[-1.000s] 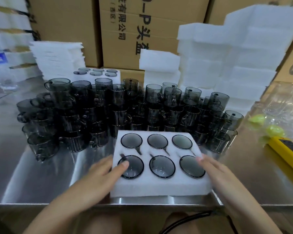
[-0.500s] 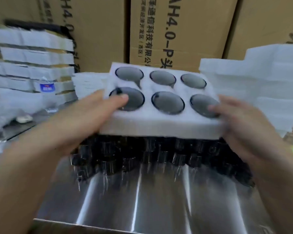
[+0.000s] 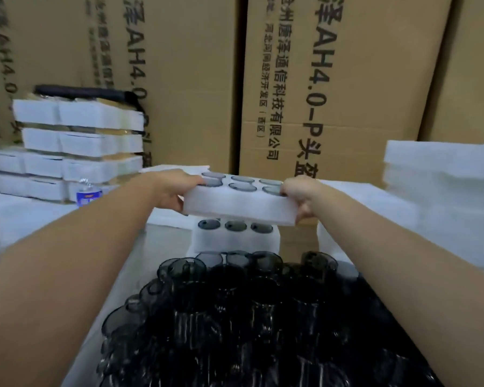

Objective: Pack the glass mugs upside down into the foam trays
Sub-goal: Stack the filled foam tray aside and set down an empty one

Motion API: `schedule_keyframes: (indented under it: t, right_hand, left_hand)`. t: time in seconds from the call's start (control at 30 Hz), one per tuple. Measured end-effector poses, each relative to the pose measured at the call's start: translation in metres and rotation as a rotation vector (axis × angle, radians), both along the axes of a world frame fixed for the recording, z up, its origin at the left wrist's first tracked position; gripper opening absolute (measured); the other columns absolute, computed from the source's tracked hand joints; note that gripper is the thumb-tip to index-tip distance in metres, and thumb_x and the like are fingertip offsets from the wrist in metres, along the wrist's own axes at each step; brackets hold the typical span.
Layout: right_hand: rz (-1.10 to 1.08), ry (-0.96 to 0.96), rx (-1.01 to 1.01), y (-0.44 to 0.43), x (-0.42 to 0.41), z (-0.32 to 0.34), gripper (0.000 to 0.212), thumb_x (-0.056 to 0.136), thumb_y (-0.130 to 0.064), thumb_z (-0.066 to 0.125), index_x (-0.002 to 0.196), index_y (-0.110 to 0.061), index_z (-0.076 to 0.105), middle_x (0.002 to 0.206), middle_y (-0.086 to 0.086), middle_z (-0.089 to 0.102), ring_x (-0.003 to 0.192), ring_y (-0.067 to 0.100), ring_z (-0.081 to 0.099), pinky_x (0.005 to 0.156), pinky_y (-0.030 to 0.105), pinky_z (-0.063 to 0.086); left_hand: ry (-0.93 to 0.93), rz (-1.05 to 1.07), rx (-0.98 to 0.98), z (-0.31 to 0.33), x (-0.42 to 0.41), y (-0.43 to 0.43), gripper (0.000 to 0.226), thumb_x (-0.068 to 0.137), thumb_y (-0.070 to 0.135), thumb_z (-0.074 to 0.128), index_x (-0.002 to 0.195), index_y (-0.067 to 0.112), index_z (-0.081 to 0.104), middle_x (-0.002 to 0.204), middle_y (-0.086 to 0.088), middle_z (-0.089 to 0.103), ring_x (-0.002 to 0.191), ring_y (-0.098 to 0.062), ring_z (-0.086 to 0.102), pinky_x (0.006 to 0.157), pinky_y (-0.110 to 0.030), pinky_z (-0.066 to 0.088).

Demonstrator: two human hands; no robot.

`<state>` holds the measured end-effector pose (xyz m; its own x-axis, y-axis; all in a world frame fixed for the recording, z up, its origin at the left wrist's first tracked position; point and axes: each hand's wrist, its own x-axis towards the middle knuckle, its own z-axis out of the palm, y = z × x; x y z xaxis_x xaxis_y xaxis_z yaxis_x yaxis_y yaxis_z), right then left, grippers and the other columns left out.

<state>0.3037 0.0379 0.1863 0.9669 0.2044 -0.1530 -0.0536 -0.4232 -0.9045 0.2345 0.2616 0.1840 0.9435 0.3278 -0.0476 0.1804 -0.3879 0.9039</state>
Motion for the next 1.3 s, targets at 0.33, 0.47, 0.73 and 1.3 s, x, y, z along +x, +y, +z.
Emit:
schedule_keyframes:
  t: [0.33,0.47,0.73,1.3]
  right_hand:
    - [0.130,-0.245,-0.404,0.036,0.076,-0.050,0.038,0.097,-0.005,0.041,0.133,0.003,0.047,0.131,0.019,0.053,0.108,0.030,0.056,0.089,0.033,0.043]
    - [0.164,-0.284,-0.520,0.035,0.069,-0.055,0.041,0.101,-0.005,0.027,0.140,0.002,0.038,0.146,0.022,0.037,0.132,0.033,0.039,0.103,0.035,0.034]
    - [-0.090,-1.025,-0.740,-0.012,0.022,-0.020,0.037,0.096,-0.031,0.036,0.114,-0.007,0.059,0.115,0.014,0.054,0.106,0.029,0.047,0.080,0.035,0.040]
    - [-0.129,-0.933,-0.866,-0.124,-0.030,-0.005,0.034,0.085,-0.042,0.054,0.100,-0.012,0.051,0.102,0.013,0.053,0.099,0.035,0.051,0.082,0.040,0.037]
  left_hand:
    - [0.077,-0.016,0.064,-0.056,0.084,0.019,0.018,0.102,0.018,0.042,0.086,0.011,0.047,0.107,-0.007,0.044,0.092,-0.019,0.048,0.083,-0.031,0.043]
    - [0.068,0.032,0.463,-0.057,0.083,0.012,0.032,0.102,0.018,0.033,0.116,-0.004,0.052,0.122,-0.018,0.049,0.102,-0.028,0.047,0.085,-0.035,0.039]
    - [-0.091,-0.043,0.881,-0.021,0.035,-0.026,0.022,0.094,0.019,0.046,0.098,0.008,0.066,0.105,-0.010,0.061,0.096,-0.026,0.052,0.083,-0.032,0.042]
    - [-0.492,-0.172,0.572,-0.038,-0.106,-0.101,0.019,0.092,0.030,0.057,0.102,0.045,0.061,0.105,0.025,0.059,0.078,0.014,0.056,0.069,-0.010,0.038]
